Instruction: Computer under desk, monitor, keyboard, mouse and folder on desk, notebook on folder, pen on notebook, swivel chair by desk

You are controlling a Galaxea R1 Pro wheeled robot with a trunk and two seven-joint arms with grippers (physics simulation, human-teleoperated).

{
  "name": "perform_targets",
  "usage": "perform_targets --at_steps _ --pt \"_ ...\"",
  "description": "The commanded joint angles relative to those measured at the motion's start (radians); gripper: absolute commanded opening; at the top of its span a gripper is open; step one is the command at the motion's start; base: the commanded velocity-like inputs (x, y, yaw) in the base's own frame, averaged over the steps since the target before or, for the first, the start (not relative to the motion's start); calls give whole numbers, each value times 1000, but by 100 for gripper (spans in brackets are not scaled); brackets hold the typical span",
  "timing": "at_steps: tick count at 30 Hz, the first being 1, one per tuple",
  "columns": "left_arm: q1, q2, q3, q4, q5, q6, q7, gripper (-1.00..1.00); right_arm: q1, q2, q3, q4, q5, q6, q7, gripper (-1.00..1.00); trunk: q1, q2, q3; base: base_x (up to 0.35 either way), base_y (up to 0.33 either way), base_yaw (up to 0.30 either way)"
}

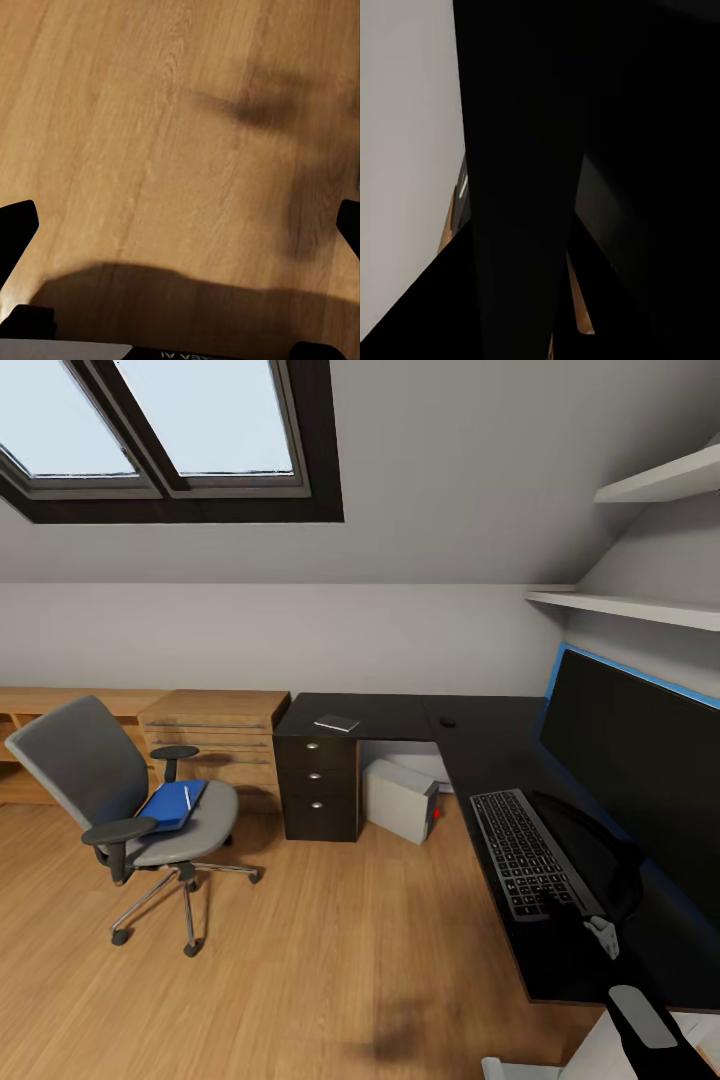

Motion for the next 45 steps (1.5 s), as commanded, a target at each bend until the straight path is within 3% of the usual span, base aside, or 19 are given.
perform_targets --at_steps 1,21,22,45 --pt "-1 1 -8 0 9 -4 6 100 0 0 -5 3 -4 8 -36 -100 0 -1 -1 0 -2 0" --pt "-1 1 -10 0 9 -4 5 100 0 -1 -3 1 -4 8 -39 -100 0 -1 -1 0 0 0" --pt "-1 1 -10 0 9 -4 5 100 0 -1 -3 1 -4 8 -39 100 0 -1 -1 0 0 0" --pt "-1 1 -8 0 9 -4 5 100 0 -1 -3 1 -4 8 -39 100 0 -1 -1 -54 -17 0"
